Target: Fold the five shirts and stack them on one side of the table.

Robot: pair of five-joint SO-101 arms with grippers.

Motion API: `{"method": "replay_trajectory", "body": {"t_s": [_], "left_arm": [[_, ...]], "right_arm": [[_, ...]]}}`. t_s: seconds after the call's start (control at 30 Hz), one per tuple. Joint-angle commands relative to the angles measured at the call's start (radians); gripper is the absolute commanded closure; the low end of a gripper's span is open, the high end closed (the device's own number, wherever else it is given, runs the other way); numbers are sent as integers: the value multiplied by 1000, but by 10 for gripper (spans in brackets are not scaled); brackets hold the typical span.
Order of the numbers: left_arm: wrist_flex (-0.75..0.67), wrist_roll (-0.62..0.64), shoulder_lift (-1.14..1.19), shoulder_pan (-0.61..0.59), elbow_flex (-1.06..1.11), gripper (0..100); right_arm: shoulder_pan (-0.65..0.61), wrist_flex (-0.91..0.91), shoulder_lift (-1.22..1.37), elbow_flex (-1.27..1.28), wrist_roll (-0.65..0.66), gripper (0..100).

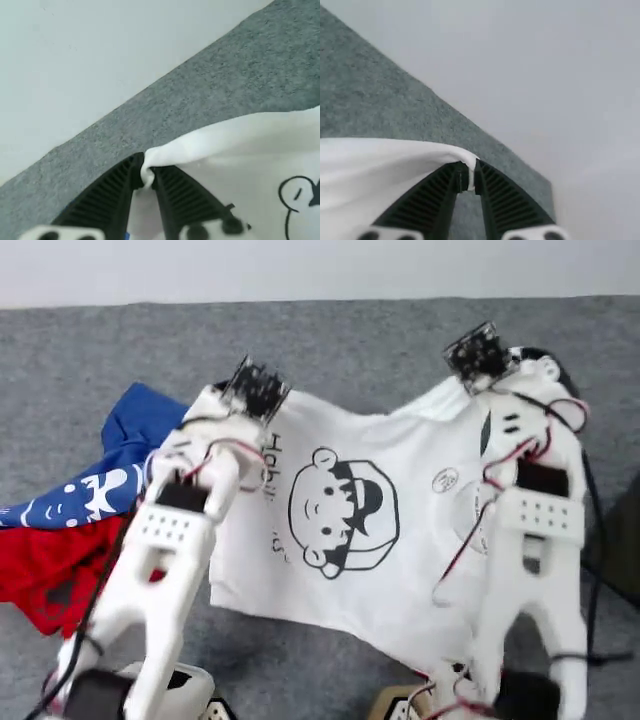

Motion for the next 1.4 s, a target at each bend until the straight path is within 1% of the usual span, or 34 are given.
{"method": "replay_trajectory", "body": {"t_s": [0.0,0.13,0.33,0.53,0.63,0.8,0.9,1.13,1.37], "left_arm": [[-26,54,129,-20,-186,998],[-25,64,287,-26,-325,998],[-25,64,493,-40,-476,998],[-25,63,660,-41,-602,998],[-23,61,726,-41,-657,998],[-23,60,801,-43,-702,998],[-23,58,824,-43,-705,998],[-23,58,864,-40,-705,998],[-23,58,884,-38,-705,998]], "right_arm": [[-8,42,142,-236,-69,987],[-12,110,349,-470,-97,987],[-33,179,634,-809,-97,987],[-53,188,889,-1128,-91,987],[-53,197,1007,-1297,-89,987],[-51,277,1171,-1593,-84,987],[-53,294,1265,-1737,-17,987],[-68,292,1395,-1959,69,987],[-91,285,1420,-2041,75,987]]}}
